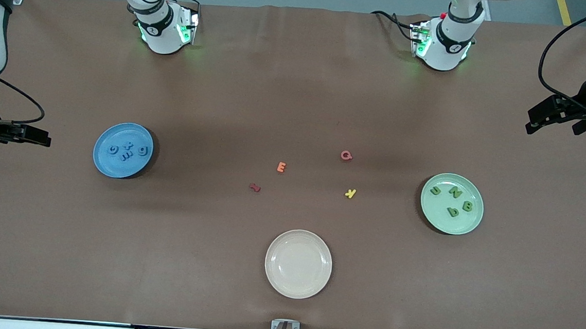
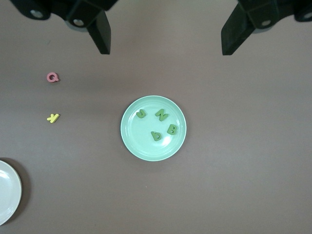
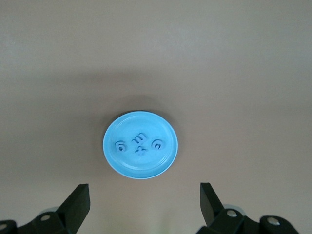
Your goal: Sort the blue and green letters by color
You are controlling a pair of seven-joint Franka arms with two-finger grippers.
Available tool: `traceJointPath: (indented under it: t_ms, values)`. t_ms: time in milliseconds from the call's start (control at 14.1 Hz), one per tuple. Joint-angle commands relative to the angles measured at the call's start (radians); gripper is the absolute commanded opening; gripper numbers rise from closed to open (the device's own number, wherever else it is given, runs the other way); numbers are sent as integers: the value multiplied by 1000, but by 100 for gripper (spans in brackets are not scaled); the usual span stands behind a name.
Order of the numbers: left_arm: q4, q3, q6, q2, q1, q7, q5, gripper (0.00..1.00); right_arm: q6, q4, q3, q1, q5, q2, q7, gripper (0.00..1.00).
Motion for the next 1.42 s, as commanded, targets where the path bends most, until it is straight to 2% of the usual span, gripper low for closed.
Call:
traceJointPath:
  t_ms: [0,284,781,923,1136,1349]
  values:
    - [29,-4,-14,9,8,23,2,100,-66,74,6,-79,71,12,-25,100]
    - [38,-4,-15,13,5,21,2,100,-84,92,5,-110,93,12,-242,100]
    - [36,-5,-52,15,-2,56,11,100,-41,82,5,-69,88,4,-246,100]
    - [36,-7,-58,15,-8,55,28,100,-64,82,5,-67,80,-4,-187,100]
    - [38,-22,-71,13,-5,53,49,100,-115,82,8,-50,80,-19,44,100]
    - [49,-21,-71,13,-3,52,49,100,-115,82,0,-38,76,-25,47,100]
